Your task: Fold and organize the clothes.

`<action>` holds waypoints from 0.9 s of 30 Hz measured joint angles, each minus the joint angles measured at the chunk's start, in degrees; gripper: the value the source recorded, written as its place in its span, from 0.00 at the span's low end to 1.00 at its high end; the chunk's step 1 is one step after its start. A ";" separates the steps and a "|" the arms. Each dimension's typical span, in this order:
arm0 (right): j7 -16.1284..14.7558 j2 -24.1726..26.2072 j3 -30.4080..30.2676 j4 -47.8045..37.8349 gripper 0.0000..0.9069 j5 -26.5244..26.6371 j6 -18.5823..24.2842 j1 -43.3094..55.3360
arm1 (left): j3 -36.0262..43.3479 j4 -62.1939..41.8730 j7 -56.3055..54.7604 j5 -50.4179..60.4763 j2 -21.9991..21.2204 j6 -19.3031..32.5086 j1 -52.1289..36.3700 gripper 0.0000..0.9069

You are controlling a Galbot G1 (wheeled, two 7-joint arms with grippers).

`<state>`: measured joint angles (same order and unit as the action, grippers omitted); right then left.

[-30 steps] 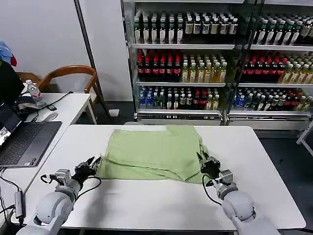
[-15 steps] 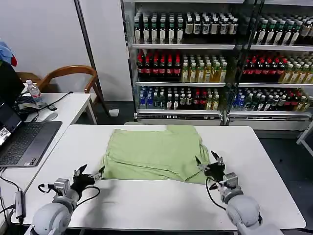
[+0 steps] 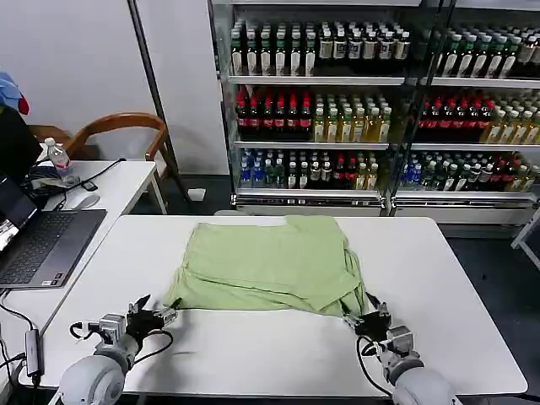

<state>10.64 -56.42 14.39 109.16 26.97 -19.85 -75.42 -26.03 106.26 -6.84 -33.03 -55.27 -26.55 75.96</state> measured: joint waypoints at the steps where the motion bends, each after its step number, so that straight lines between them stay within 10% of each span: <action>1: 0.00 -0.05 -0.04 0.00 0.00 0.36 -0.10 -0.01 | 0.09 -0.11 0.00 0.03 0.00 -0.07 -0.06 0.07; 27: -0.88 1.92 3.04 6.31 0.00 -2.24 0.95 -7.57 | -1.36 3.94 -0.16 1.31 -0.56 -0.32 4.94 0.07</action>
<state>9.75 -54.50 17.44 115.47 24.73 -18.90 -82.99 -27.39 110.20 -7.00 -31.72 -55.83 -26.88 80.90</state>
